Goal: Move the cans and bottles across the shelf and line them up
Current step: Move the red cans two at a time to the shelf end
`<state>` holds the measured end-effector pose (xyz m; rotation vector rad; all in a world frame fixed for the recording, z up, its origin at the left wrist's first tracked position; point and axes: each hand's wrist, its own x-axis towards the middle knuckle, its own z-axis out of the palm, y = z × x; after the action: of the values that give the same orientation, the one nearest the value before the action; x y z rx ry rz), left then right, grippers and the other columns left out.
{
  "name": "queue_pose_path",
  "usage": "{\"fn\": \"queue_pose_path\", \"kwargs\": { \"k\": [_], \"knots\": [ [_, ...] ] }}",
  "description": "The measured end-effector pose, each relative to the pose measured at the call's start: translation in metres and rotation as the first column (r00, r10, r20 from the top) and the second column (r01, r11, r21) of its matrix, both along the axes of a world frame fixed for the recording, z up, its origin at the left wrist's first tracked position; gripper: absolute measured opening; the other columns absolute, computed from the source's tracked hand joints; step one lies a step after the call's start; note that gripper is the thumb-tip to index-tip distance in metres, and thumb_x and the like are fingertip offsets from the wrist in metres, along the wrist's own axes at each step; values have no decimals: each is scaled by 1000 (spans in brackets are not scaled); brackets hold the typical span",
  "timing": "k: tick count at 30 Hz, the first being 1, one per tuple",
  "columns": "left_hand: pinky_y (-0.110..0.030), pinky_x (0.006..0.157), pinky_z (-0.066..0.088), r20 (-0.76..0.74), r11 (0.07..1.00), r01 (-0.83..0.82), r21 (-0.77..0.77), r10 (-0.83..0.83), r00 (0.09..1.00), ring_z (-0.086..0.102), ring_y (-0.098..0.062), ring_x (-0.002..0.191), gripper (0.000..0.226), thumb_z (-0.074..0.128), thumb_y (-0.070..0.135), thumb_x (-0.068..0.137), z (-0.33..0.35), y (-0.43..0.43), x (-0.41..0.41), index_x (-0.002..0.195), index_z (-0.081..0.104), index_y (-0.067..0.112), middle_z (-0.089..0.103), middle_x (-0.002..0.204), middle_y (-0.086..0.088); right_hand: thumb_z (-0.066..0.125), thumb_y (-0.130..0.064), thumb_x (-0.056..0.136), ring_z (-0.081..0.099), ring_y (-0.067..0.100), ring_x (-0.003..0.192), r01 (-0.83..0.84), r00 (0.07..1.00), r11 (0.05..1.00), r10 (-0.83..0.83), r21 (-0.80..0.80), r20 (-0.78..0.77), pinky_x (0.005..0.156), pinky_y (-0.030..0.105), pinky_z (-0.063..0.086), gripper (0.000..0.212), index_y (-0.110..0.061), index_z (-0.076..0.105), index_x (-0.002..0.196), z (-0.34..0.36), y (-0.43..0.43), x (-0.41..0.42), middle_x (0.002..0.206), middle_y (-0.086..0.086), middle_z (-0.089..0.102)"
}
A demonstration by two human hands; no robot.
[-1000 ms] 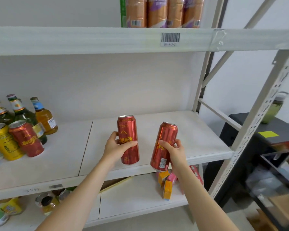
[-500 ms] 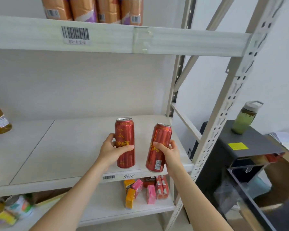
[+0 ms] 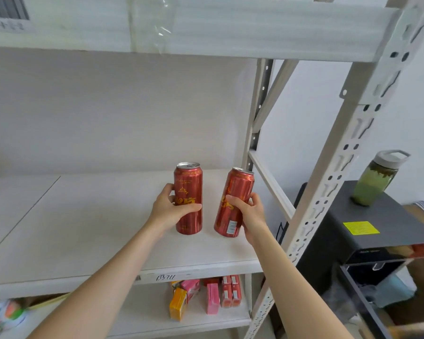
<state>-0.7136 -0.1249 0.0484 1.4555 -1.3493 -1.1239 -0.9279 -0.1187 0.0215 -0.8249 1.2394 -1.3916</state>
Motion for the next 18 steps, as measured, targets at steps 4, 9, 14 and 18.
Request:
{"fn": "queue_pose_path", "kwargs": {
  "k": [4,9,14,18],
  "knots": [
    [-45,90,56,-23,1000,6,-20,-6,1000,71,-19,92,76,88,43,39,-10,-38,-3,108,57,31,73,101,-2,85,-20,63,70,28,96,6,1000,999,-6,-42,14,87,49,56,60,-16,54,115,-8,-44,-3,109,10,68],
    [-46,92,55,-26,999,3,-49,-4,1000,70,-20,95,82,89,43,40,-23,-82,-8,114,55,30,72,104,-2,86,-22,64,69,26,97,45,999,997,-46,-70,-16,89,50,55,63,-19,51,117,-16,-100,-6,109,7,67],
    [-47,93,55,-32,998,-14,-63,12,999,69,-20,97,87,88,46,37,-34,-114,-12,115,53,30,71,105,-1,84,-17,71,67,21,97,78,995,991,-84,-109,-50,86,43,54,64,-18,48,124,-17,-145,-5,108,4,65],
    [-46,92,55,-33,997,-13,-75,10,999,70,-19,97,85,89,47,37,-43,-134,-11,113,54,32,72,104,0,84,-16,71,64,16,93,83,993,988,-94,-130,-76,74,32,51,62,-23,46,120,-18,-172,-5,106,1,63]
  ]
}}
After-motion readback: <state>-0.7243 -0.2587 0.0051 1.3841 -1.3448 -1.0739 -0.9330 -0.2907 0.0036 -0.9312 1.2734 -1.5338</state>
